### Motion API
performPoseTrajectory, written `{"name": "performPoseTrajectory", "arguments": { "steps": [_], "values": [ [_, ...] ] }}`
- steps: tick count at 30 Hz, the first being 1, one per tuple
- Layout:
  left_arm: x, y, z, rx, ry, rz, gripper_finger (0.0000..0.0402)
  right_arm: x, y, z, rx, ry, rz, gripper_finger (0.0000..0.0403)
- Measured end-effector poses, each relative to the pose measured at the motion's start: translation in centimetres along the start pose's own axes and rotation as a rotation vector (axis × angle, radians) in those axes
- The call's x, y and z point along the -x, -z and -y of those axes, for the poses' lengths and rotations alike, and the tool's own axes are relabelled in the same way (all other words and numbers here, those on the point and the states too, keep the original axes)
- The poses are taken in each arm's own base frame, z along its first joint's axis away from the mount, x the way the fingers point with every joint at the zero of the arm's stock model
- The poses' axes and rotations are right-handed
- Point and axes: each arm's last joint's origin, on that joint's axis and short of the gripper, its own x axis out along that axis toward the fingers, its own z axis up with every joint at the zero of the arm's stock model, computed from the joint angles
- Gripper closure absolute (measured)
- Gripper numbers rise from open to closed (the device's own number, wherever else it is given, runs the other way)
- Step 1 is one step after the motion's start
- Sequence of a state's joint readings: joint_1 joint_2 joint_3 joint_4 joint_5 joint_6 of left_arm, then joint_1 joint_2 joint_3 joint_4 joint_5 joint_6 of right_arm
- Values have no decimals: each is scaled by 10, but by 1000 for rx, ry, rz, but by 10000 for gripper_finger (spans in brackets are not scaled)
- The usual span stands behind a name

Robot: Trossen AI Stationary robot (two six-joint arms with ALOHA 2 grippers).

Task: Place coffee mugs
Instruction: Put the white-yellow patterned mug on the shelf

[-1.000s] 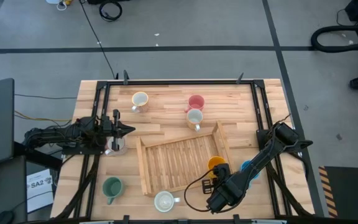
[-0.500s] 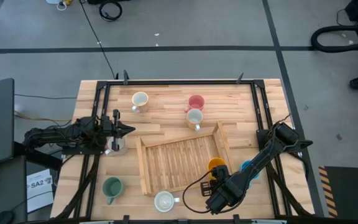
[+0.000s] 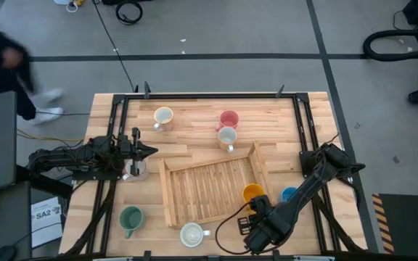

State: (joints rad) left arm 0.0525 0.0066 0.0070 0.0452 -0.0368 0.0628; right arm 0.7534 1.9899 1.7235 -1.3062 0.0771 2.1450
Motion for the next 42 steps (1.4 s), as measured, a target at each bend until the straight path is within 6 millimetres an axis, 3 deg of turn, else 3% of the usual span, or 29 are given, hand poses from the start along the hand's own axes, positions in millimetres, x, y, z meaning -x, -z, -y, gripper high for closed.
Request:
{"name": "performPoseTrajectory", "arguments": {
  "steps": [12,19,28,42],
  "values": [
    [0,0,0,0,0,1,388,63,-4,0,192,-39,-19,253],
    [0,0,0,0,0,4,388,84,-21,0,347,-100,64,254],
    [0,-1,0,0,-1,7,388,111,-68,-1,538,-186,269,254],
    [0,-1,0,1,-1,7,388,143,-176,2,719,-148,402,253]
  ]
}}
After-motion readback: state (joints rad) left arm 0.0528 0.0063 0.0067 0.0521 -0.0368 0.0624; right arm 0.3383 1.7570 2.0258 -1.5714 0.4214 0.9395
